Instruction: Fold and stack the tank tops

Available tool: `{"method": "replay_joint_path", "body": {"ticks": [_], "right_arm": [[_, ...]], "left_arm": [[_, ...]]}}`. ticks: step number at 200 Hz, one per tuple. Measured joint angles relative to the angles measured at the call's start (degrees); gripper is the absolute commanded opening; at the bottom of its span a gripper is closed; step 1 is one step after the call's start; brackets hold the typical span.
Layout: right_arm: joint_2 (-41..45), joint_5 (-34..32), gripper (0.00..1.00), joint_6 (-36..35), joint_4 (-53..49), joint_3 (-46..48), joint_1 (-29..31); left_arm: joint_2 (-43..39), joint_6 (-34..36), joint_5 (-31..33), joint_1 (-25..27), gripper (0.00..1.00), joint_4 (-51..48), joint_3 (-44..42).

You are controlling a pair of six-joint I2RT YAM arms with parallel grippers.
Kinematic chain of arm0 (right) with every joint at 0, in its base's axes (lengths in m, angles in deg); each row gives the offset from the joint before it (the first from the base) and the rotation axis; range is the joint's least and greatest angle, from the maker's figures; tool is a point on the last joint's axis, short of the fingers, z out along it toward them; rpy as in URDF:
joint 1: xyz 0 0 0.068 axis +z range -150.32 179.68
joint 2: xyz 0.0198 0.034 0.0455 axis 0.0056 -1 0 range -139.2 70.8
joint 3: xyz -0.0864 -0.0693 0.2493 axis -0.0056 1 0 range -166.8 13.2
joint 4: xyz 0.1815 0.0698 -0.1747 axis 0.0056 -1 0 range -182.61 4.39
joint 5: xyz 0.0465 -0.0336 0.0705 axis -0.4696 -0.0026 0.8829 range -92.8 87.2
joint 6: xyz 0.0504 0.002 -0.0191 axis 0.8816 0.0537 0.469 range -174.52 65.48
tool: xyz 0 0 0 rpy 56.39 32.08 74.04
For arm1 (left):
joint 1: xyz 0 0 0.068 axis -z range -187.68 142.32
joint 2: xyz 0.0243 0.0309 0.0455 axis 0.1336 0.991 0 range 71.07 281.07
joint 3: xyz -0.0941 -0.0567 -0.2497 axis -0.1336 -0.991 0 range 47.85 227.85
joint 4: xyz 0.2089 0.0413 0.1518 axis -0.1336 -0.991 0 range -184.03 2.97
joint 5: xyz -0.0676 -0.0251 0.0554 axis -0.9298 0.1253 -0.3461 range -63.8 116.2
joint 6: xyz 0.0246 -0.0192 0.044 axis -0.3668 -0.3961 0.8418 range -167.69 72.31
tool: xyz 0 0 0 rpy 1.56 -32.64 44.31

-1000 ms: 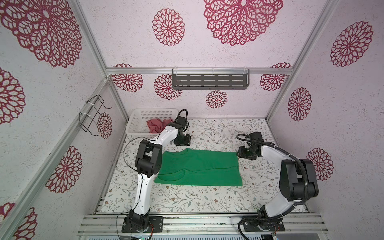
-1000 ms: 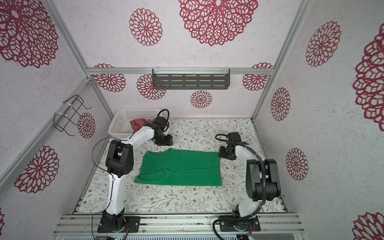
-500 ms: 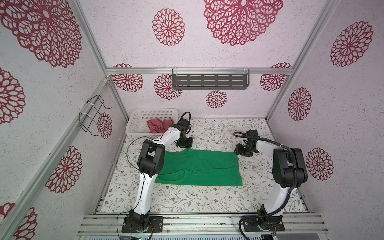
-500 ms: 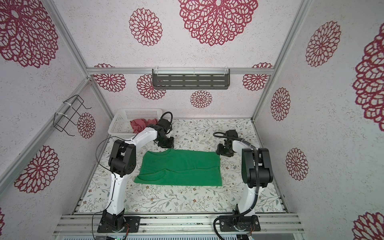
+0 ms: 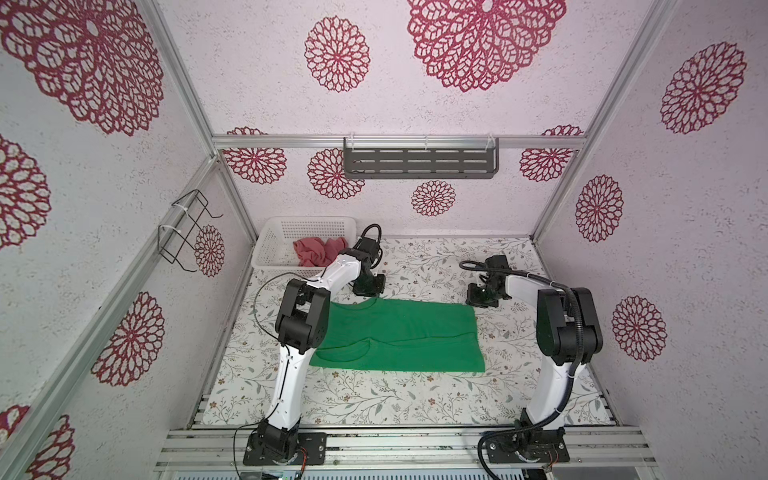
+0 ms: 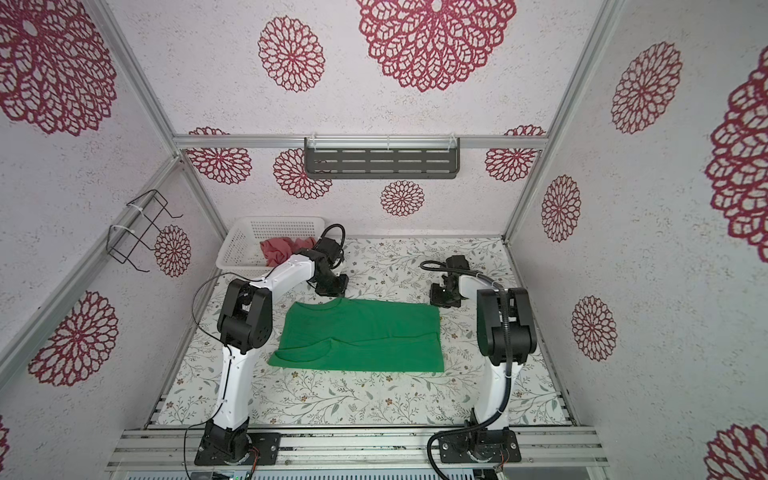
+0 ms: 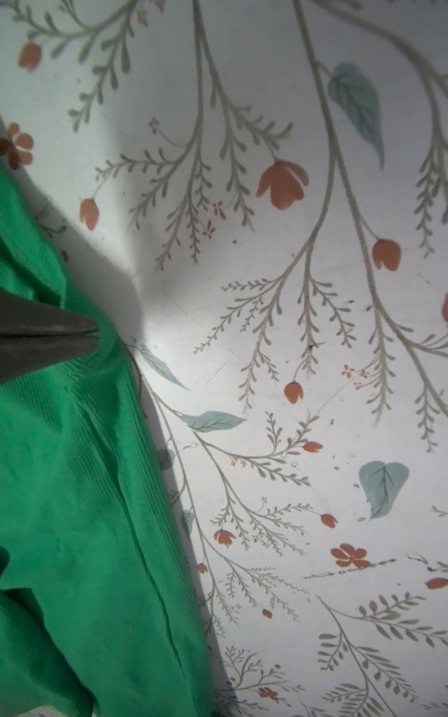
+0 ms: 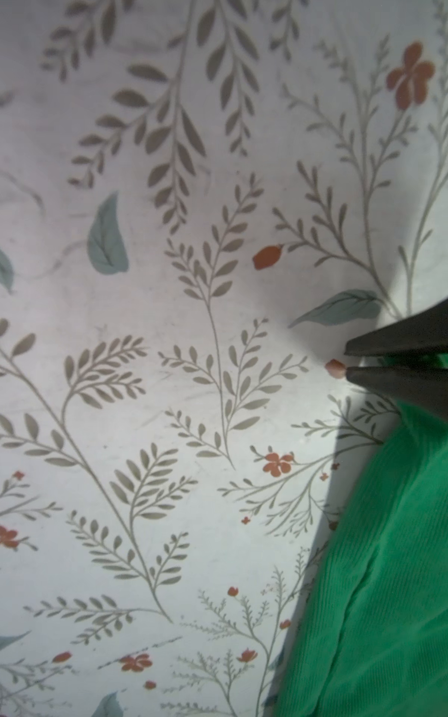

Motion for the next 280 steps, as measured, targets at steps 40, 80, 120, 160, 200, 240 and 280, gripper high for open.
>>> {"method": "replay_joint_path", "body": {"ticks": [40,80,120,160,200,240,280], "right_arm": [[0.6,-1.4,0.0,-2.2,-2.3,-1.0,0.1],[7.0,-2.4,0.0,-3.3,-2.4,2.2,0.2],[17.1,-2.6,0.0,-3.4,0.7,10.5,0.7],[23.9,-3.8,0.0,-3.2,2.3,18.6,3.7],[32.4,-6.7,0.0,-0.8,2.1,26.0,6.5],[41.0,-9.4,0.0,2.6,1.4,30.2,7.9],[47.1,-9.9,0.0,6.2,-0.9,34.6,8.4]], "left_arm": [[0.0,0.1,0.3,0.0,0.0,-0.2,0.1],[-4.1,0.0,1.8,0.1,0.0,2.0,-6.2],[-14.9,-1.4,5.7,1.0,0.0,4.8,-17.0],[-24.7,-3.3,11.0,4.0,0.0,5.9,-24.9],[-30.0,-5.7,17.0,7.7,0.0,6.2,-31.0],[-35.8,-11.0,21.5,11.6,0.0,9.2,-40.5],[-40.3,-18.0,25.1,17.1,0.0,12.2,-47.8]]}}
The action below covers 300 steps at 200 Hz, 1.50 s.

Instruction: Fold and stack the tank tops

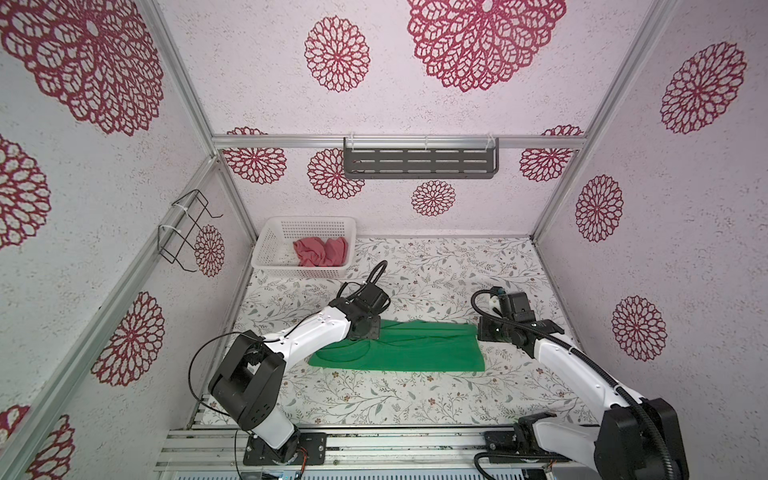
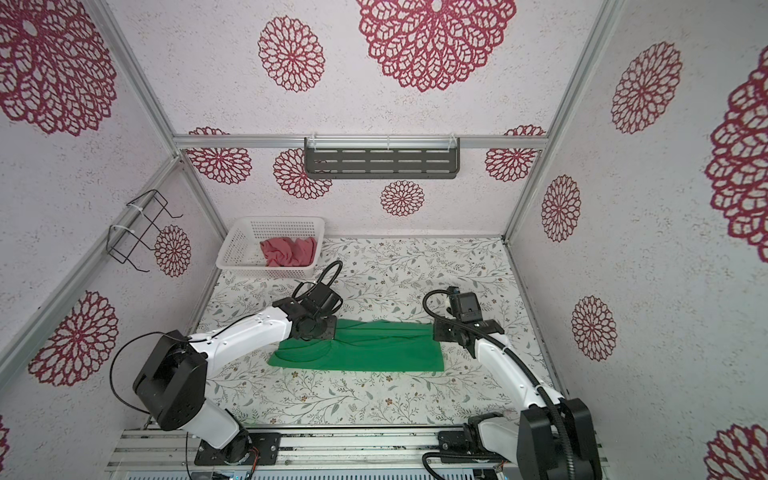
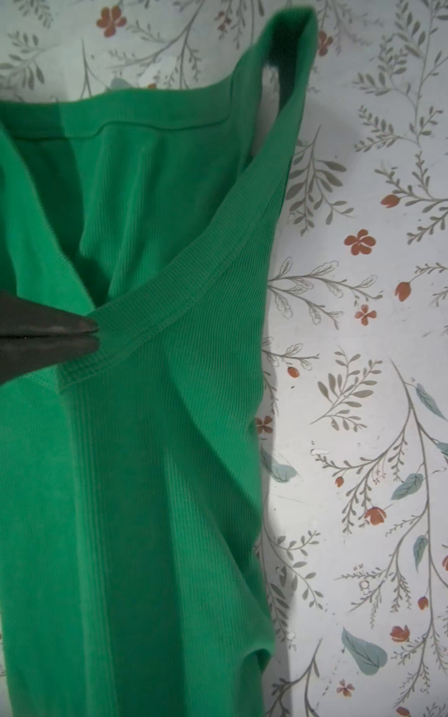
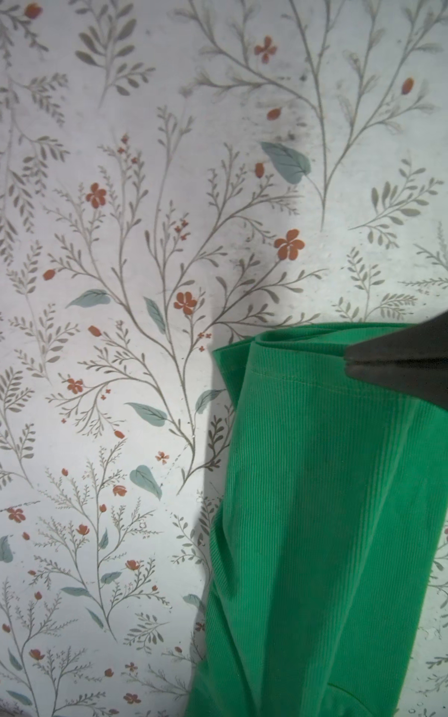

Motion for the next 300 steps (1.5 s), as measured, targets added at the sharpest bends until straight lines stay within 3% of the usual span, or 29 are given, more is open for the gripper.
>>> {"method": "replay_joint_path", "body": {"ticks": [52,91,100,115,125,141,192,226,257,300], "right_arm": [[5.5,-0.7,0.0,3.9,-3.5,5.7,0.5],[4.5,-1.3,0.0,7.0,-4.3,7.9,0.8],[3.6,-1.9,0.0,7.5,-4.8,7.7,0.8],[2.3,-2.9,0.16,8.3,-6.2,6.9,0.8],[2.0,-4.0,0.27,8.6,-7.5,6.1,0.8],[2.1,-5.9,0.34,8.7,-10.3,3.5,0.7],[2.1,-8.0,0.34,9.2,-11.8,-3.6,1.8],[-3.5,-5.4,0.33,12.9,-5.6,-4.4,9.5],[-12.3,-3.6,0.3,15.1,1.1,-4.5,13.0],[-21.9,-5.6,0.27,15.6,6.5,-4.7,11.8]], "left_arm": [[-7.1,-9.7,3.6,4.5,0.0,0.9,-7.9],[-6.9,-12.9,3.7,5.0,0.0,1.2,-9.9],[-6.8,-12.8,4.0,5.0,0.14,0.8,-9.7],[-6.6,-12.4,4.9,5.1,0.4,-1.1,-8.4],[-6.6,-11.7,5.5,5.0,0.48,-2.9,-7.2],[-7.1,-10.4,6.0,5.0,0.55,-5.6,-4.9],[-7.5,-7.2,3.1,4.0,0.49,-6.7,3.1],[1.1,-7.5,-1.6,3.5,0.46,0.0,5.6],[7.5,-8.3,-4.6,2.2,0.45,3.5,2.4],[6.9,-10.5,-7.5,-1.5,0.42,8.7,-5.4]]}}
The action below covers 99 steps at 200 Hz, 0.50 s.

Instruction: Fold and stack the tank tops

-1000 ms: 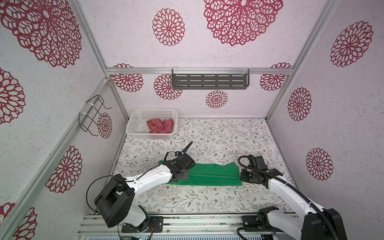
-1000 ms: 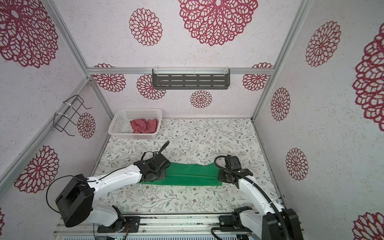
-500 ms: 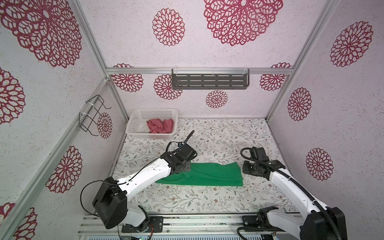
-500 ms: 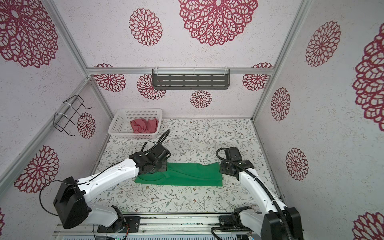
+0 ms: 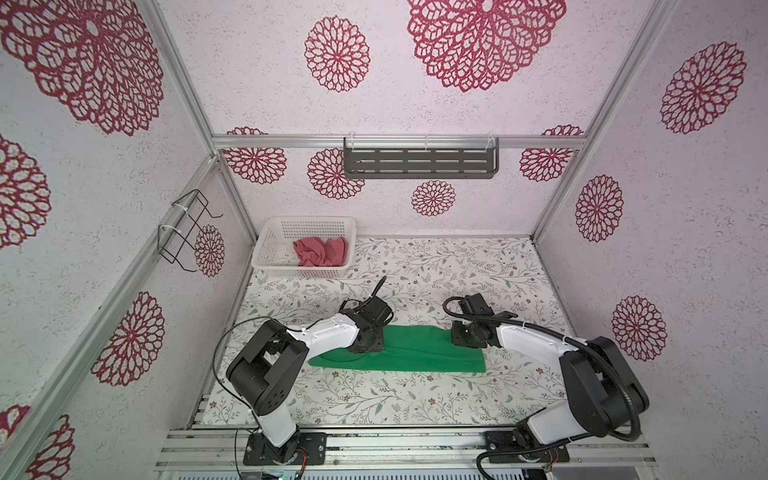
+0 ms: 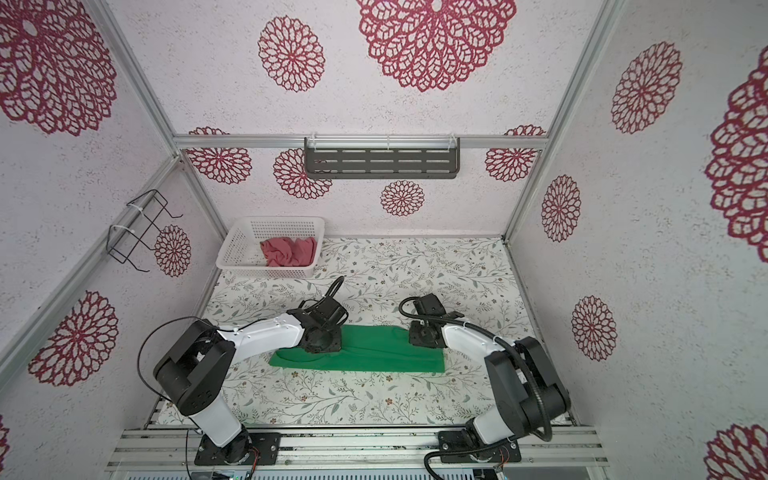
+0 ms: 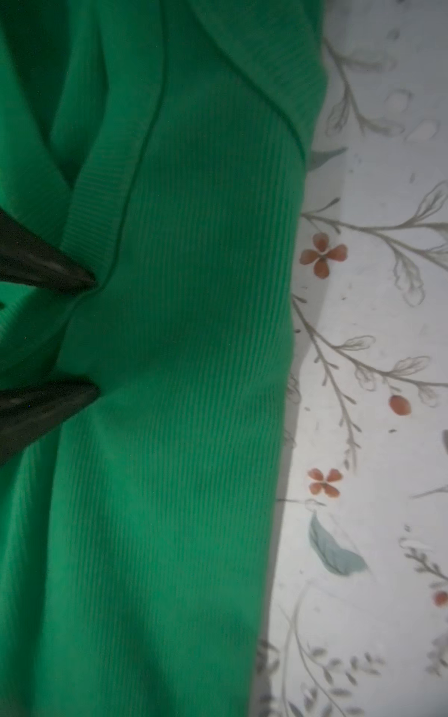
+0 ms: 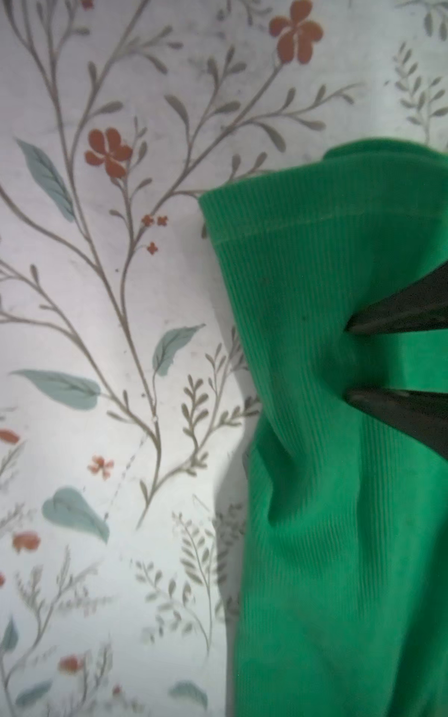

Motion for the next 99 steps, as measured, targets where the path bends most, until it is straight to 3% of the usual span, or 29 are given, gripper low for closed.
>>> {"method": "replay_joint_path", "body": {"ticks": [54,99], "right_arm": [[2.3,-1.6,0.29,0.0,3.5,2.8,-6.8],[9.7,-3.2,0.31,-2.3,-4.3,-1.2,-7.0]], "left_arm": [[-0.5,-0.7,-2.2,-1.4,0.43,1.8,-0.7],[1.1,1.8,-1.6,-1.9,0.54,-3.7,4.9]]}}
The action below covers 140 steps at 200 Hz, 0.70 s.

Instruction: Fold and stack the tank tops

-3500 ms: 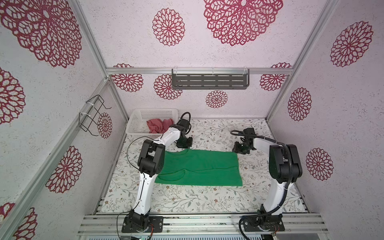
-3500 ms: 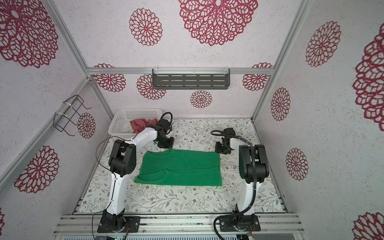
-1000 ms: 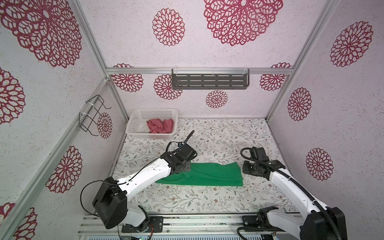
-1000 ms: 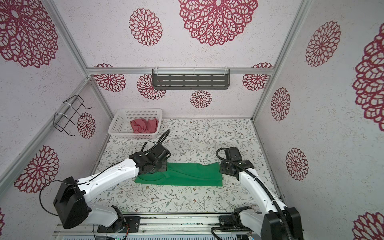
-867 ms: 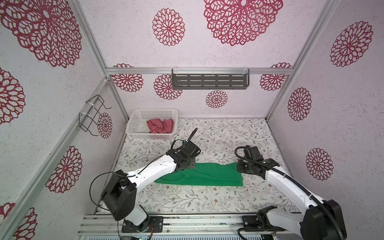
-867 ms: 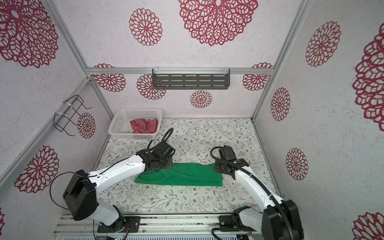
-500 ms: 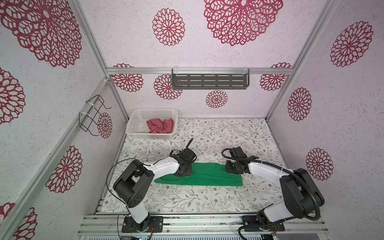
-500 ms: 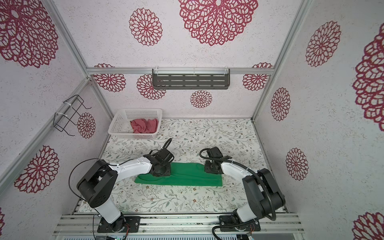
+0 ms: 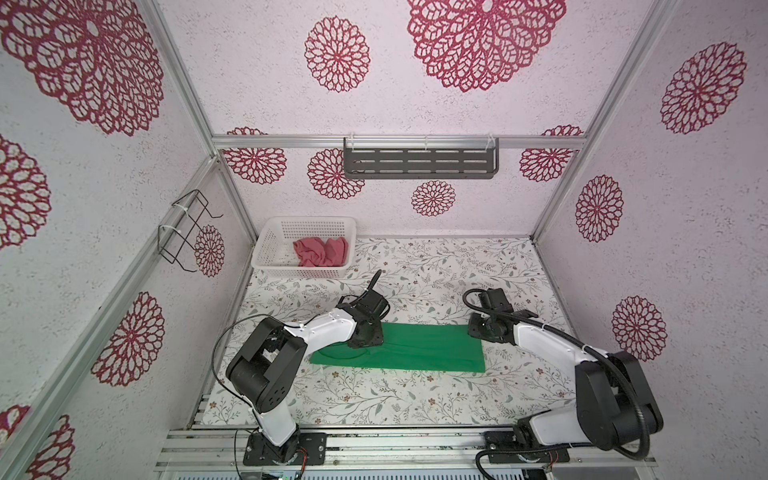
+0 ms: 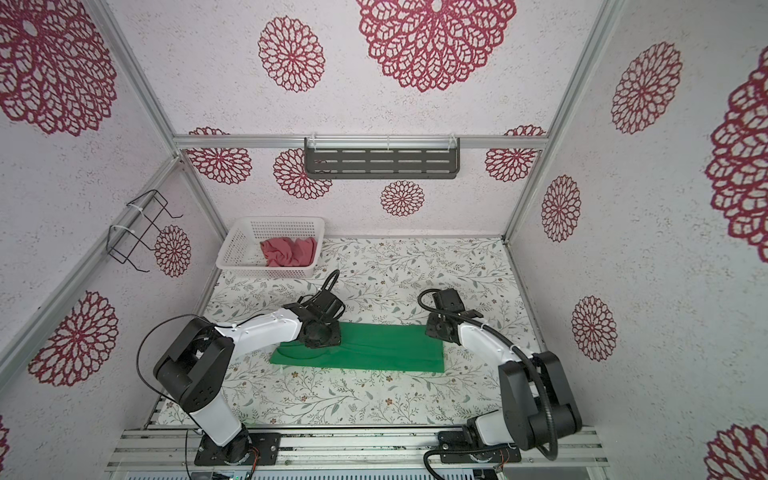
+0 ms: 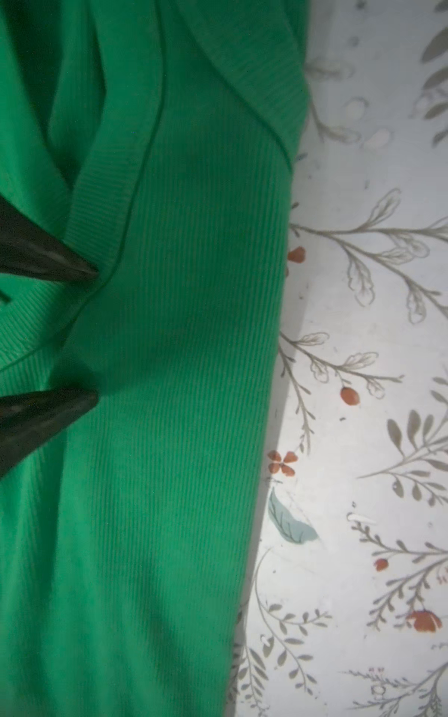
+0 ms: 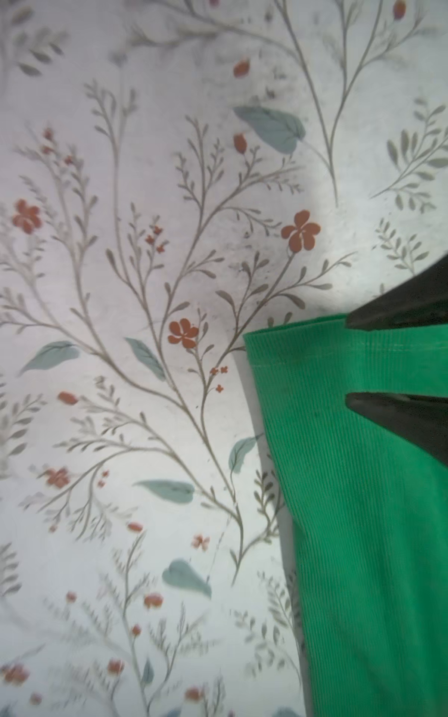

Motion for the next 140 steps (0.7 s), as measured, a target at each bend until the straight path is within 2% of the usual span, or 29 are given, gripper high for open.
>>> {"method": "replay_joint_path", "body": {"ticks": [28,61,97,118,140], "right_arm": [[5.6,1.2,0.3,0.2,-1.9,-1.4,4.0],[4.3,4.6,0.28,3.5,-1.4,2.8,10.3],[3.7,4.4,0.27,7.3,-1.6,12.2,9.9],[4.5,3.5,0.29,7.8,-2.0,11.8,8.9],[5.0,2.7,0.37,5.6,-5.2,8.2,8.3]], "left_arm": [[-1.5,0.9,0.5,0.0,0.55,-2.4,2.4],[-1.7,1.3,0.6,0.0,0.54,-2.9,2.5],[-0.2,1.6,1.9,-0.1,0.54,-3.5,0.9],[0.0,2.8,3.3,-0.2,0.57,-5.5,1.7],[-0.1,4.6,5.1,-0.3,0.6,-9.7,6.2]]}}
